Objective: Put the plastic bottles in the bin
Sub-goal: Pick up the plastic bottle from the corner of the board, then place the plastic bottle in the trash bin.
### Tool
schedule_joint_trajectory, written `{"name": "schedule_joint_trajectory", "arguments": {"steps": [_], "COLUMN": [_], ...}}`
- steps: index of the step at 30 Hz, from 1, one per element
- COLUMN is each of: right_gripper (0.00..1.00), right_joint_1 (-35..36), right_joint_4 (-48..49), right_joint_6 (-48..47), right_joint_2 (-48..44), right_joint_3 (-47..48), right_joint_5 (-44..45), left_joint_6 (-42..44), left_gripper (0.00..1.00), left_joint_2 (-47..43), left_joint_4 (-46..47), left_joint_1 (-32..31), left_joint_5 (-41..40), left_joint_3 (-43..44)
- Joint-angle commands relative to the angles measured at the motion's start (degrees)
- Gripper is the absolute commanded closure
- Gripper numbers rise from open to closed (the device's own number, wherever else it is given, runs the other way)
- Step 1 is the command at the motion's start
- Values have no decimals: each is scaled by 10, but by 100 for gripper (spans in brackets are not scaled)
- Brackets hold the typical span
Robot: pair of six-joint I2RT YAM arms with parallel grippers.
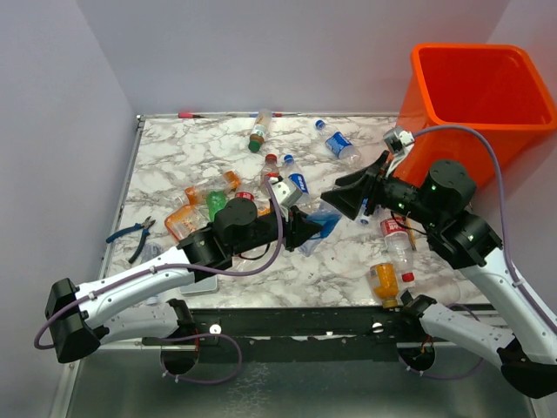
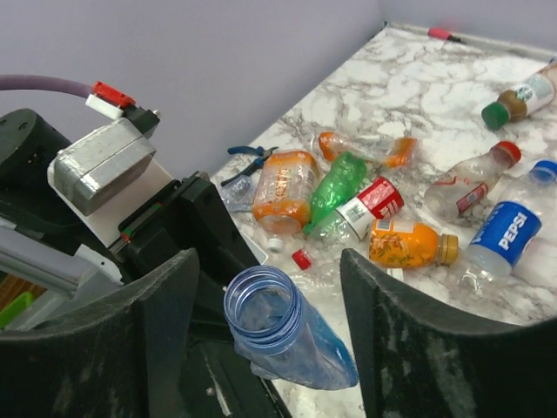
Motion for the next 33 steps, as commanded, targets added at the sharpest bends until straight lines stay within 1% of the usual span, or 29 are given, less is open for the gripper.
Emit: {"name": "schedule_joint_trajectory", "arguments": {"steps": [1, 2, 4, 8, 9, 11, 12, 13, 14, 16, 18, 21, 23, 24, 25, 26, 27, 29, 30, 32, 33], "right_gripper": [39, 46, 58, 71, 76, 96, 99, 100, 100, 100, 100, 100, 100, 100, 100, 100, 100, 100, 100, 100, 100], "right_joint_1": [2, 2, 2, 2, 2, 2, 2, 2, 2, 1, 1, 2, 2, 2, 2, 2, 0, -12, -24, -57, -83], "right_joint_4": [-27, -25, -26, -34, -37, -43, -50, -59, -72, -98, -120, -120, -73, -36, 21, 87, 173, 348, 415, 480, 497], "right_joint_6": [-7, -5, -3, -3, -3, -7, -9, -15, -23, -41, -68, -113, -159, -187, -234, -283, -340, -457, -496, -532, -527], "right_joint_2": [16, 19, 24, 35, 34, 33, 32, 33, 35, 43, 62, 103, 133, 146, 161, 173, 188, 216, 233, 273, 295], "right_joint_3": [7, 7, 9, 15, 15, 23, 30, 43, 61, 112, 183, 291, 342, 355, 360, 358, 353, 339, 341, 366, 381], "right_joint_5": [-3, -2, -1, -7, -6, 7, 18, 30, 45, 93, 166, 329, 456, 518, 586, 661, 706, 744, 750, 755, 761], "left_joint_6": [-12, -13, -15, -20, -18, -18, -17, -16, -15, -6, 14, 47, 72, 84, 96, 107, 117, 134, 143, 157, 161], "left_gripper": [100, 100, 100, 100, 96, 55, 33, 12, 2, 1, 1, 1, 1, 1, 1, 1, 1, 1, 1, 1, 1], "left_joint_2": [4, 4, 3, -5, -7, -17, -22, -29, -39, -62, -90, -134, -161, -174, -186, -200, -212, -238, -250, -270, -278], "left_joint_4": [20, 20, 22, 29, 31, 46, 54, 63, 70, 77, 78, 80, 76, 73, 73, 71, 70, 70, 71, 78, 85], "left_joint_1": [2, 2, 2, 2, 2, 2, 2, 2, 2, 2, 2, 2, 2, 2, 2, 2, 2, 2, 2, 2, 2], "left_joint_5": [18, 19, 16, 1, -3, -12, -19, -30, -45, -86, -134, -215, -267, -289, -310, -330, -348, -375, -386, -406, -417], "left_joint_3": [17, 17, 17, 12, 10, 1, -6, -14, -23, -36, -47, -66, -76, -83, -91, -99, -110, -133, -144, -164, -174]}}
